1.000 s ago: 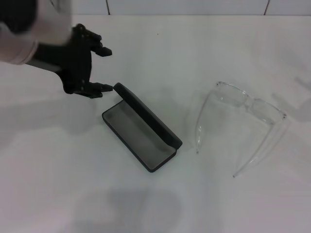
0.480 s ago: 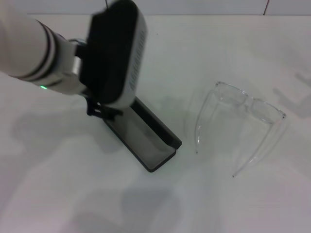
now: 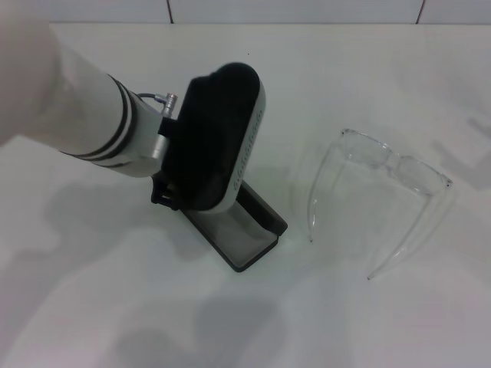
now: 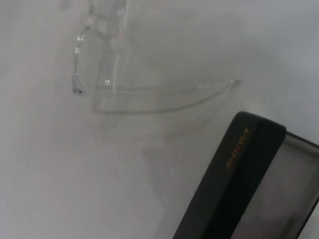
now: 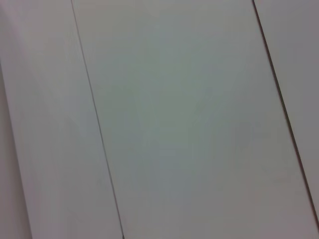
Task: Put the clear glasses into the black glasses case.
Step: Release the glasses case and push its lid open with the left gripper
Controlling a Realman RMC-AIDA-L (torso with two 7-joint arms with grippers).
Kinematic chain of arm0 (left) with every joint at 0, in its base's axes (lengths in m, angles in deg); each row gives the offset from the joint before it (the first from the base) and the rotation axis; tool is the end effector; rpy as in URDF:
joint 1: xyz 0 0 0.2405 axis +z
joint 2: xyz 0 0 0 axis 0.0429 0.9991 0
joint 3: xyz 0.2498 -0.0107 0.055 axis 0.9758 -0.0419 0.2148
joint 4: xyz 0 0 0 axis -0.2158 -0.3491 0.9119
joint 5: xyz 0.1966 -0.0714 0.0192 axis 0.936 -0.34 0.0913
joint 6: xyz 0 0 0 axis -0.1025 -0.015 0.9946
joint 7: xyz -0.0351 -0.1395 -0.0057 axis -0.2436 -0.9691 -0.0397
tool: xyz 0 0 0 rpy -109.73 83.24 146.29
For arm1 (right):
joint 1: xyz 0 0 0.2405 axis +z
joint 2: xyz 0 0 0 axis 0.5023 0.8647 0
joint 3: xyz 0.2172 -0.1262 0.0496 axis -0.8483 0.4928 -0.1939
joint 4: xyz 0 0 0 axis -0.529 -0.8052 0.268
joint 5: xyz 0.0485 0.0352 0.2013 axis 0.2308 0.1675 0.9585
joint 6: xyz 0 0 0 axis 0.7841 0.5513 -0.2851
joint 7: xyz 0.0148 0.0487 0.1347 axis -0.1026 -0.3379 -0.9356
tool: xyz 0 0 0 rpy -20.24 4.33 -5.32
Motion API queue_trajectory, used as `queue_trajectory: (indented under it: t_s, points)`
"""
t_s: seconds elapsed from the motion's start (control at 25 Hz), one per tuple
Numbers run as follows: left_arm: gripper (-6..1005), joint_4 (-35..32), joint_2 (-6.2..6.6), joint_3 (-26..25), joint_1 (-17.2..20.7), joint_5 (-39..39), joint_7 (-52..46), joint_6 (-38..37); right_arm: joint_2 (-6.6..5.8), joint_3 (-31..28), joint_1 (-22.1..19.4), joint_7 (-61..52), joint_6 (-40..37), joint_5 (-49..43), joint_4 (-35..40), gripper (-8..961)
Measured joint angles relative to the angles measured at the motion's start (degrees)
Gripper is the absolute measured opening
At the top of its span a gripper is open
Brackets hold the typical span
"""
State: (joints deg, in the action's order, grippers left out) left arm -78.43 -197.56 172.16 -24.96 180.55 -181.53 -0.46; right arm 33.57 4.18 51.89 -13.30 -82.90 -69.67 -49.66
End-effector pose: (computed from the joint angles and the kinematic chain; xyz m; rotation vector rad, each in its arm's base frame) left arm -0.1312 0.3164 -0.0291 -2.6502 0.7420 0.8677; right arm 0.3243 0.3023 0.0940 -2.0121 0.5235 1.1371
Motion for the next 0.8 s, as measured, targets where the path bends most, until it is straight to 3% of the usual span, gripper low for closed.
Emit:
queue_trajectory:
  t_s: [0.2,0.64,0.8]
  points:
    - [439,0.2,0.0,1.8,0.1,0.7,0.0,1.0,-0.15,-0.1,-0.9,0.0,-1.4,0.4,0.0,868]
    - [329,-0.7,0.05,2.6,0.4,1.2,-0.9,1.9,-0.25,-0.1,-1.9,0.0,-2.3,1.3,0.0,869]
    - [346,-1.1,0.38,4.0,-0.2,2.5,-1.7,0.8,-0.33,-0.1,-1.9,-0.3,-2.5,1.4,0.0,869]
